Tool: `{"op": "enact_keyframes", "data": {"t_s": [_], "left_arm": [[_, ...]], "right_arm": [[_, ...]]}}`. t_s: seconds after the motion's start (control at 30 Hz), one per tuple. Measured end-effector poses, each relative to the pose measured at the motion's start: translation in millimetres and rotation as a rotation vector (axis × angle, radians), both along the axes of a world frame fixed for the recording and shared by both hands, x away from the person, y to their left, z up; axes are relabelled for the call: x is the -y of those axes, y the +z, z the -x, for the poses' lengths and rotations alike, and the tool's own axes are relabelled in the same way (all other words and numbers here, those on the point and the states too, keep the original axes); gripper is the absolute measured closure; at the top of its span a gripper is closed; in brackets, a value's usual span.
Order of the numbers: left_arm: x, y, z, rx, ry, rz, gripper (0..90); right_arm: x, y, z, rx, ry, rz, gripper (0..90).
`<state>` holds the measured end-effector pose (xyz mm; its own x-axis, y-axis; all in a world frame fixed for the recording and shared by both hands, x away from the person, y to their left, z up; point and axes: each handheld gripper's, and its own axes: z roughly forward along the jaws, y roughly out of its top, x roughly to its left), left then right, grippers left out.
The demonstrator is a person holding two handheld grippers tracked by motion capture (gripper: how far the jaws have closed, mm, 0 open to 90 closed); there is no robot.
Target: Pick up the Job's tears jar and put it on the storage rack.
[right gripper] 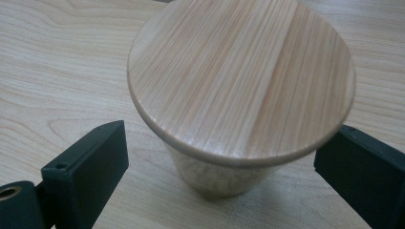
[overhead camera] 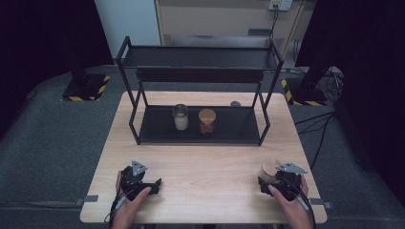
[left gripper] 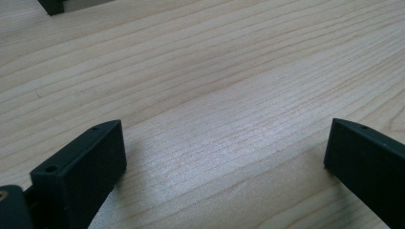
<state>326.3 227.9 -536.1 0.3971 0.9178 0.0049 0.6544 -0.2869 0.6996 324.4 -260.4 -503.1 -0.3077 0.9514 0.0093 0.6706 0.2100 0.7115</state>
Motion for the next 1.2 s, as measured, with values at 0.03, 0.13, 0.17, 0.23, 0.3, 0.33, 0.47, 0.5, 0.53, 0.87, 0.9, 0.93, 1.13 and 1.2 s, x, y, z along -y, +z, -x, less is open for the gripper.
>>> {"op": "enact_keyframes", "data": {"t_s": [0.03, 0.13, 0.17, 0.23, 0.3, 0.33, 0.47, 0.5, 0.53, 0.87, 0.9, 0.93, 1.13, 1.2], "left_arm": [[0.0, 0.0, 0.0, 0.000, 0.000, 0.000, 0.0], [0.0, 0.0, 0.0, 0.000, 0.000, 0.000, 0.0], [0.0, 0.0, 0.0, 0.000, 0.000, 0.000, 0.0], [0.0, 0.0, 0.0, 0.000, 0.000, 0.000, 0.0], [0.0, 0.0, 0.0, 0.000, 0.000, 0.000, 0.0], [0.0, 0.0, 0.0, 0.000, 0.000, 0.000, 0.0], [0.0, 0.0, 0.0, 0.000, 0.000, 0.000, 0.0], [0.0, 0.0, 0.0, 0.000, 0.000, 0.000, 0.0], [0.0, 0.0, 0.0, 0.000, 0.000, 0.000, 0.0], [0.0, 0.0, 0.0, 0.000, 0.000, 0.000, 0.0], [0.0, 0.0, 0.0, 0.000, 0.000, 0.000, 0.0], [0.0, 0.0, 0.0, 0.000, 0.000, 0.000, 0.0], [0.0, 0.0, 0.0, 0.000, 0.000, 0.000, 0.0], [0.0, 0.0, 0.0, 0.000, 0.000, 0.000, 0.0]], "right_arm": [[-0.6, 0.1, -0.5, 0.002, 0.001, 0.000, 4.5], [-2.6, 1.0, -1.9, 0.005, 0.005, 0.002, 5.0], [-3.8, 1.7, -3.1, 0.009, 0.005, 0.005, 5.9], [-4.3, 1.9, -4.1, 0.013, 0.004, 0.005, 6.6], [-5.1, 3.3, -6.8, 0.023, 0.003, 0.010, 9.2], [-5.1, 3.3, -6.8, 0.023, 0.003, 0.010, 9.2], [-5.5, 4.4, -10.3, 0.028, -0.003, 0.011, 14.2], [-5.8, 4.7, -10.8, 0.026, -0.006, 0.010, 15.4], [-5.9, 4.8, -11.2, 0.028, -0.007, 0.012, 16.1], [-5.6, 6.3, -12.1, 0.041, -0.022, 0.005, 25.4], [-6.3, 6.8, -12.2, 0.039, -0.019, 0.006, 25.4], [-7.5, 7.5, -12.0, 0.041, -0.016, 0.006, 25.4], [-16.2, 16.7, -13.5, 0.063, 0.000, 0.020, 25.4], [-18.2, 19.6, -15.1, 0.064, 0.005, 0.023, 25.5]]}}
